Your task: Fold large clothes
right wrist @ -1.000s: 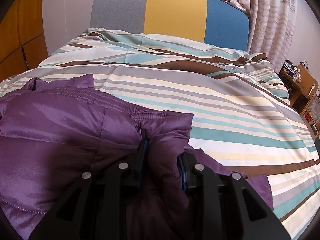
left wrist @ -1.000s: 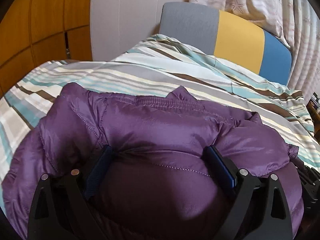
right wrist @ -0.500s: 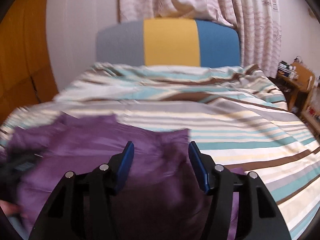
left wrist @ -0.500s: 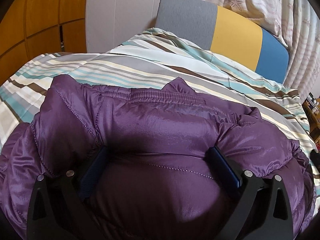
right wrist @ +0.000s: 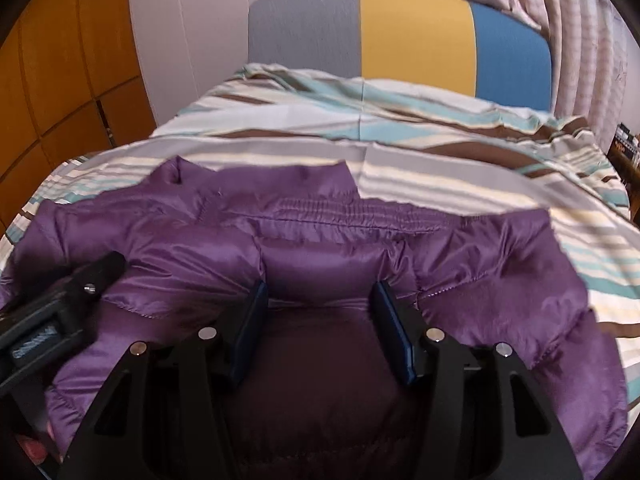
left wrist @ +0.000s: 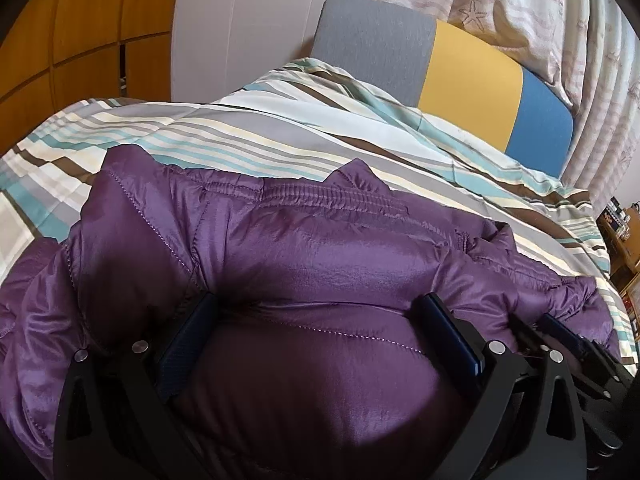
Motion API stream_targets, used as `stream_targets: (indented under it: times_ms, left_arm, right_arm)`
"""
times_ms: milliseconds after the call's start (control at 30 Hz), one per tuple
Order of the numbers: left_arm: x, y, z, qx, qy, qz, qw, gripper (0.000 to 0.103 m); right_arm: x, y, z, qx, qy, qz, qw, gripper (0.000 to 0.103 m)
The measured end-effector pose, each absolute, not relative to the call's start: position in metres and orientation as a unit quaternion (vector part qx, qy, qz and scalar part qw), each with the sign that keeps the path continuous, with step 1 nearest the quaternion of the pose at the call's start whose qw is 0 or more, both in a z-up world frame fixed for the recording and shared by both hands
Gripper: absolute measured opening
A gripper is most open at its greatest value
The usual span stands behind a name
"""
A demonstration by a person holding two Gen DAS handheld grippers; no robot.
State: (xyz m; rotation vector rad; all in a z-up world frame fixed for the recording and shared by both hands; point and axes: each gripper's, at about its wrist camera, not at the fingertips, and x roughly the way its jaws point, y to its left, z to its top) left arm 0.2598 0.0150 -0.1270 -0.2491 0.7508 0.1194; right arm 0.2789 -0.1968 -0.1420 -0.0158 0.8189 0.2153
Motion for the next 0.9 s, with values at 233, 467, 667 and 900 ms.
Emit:
stream_targets:
  times_ms: [233,467,667,900]
  left_arm:
    - [0.257,0.016,-0.122,-0.123,0.376,0.050,0.917,0.100]
    - [0.228,0.041,-0.099,-0.090,0.367,0.067,0.923,0.100]
    - [0.216,0.085,-0.104,-0.076,0.380,0.135,0.912,0.100]
    - [0.210,0.113,-0.127,-0.140,0.390,0.119,0.902,0.100]
  right_arm:
    - [0.280,-0.197,-0.148,-0.009,0.399,0.102,0.911,0.055]
    - [0.274,-0.204,-0.143,0.004,0.388,0.107,0.915,0.061]
    - [0.255,-0.230,-0.121,0.040,0.359,0.112,0.926,0.067]
    - [0.262,-0.303,-0.134,0.105,0.397,0.032,0.911,0.065]
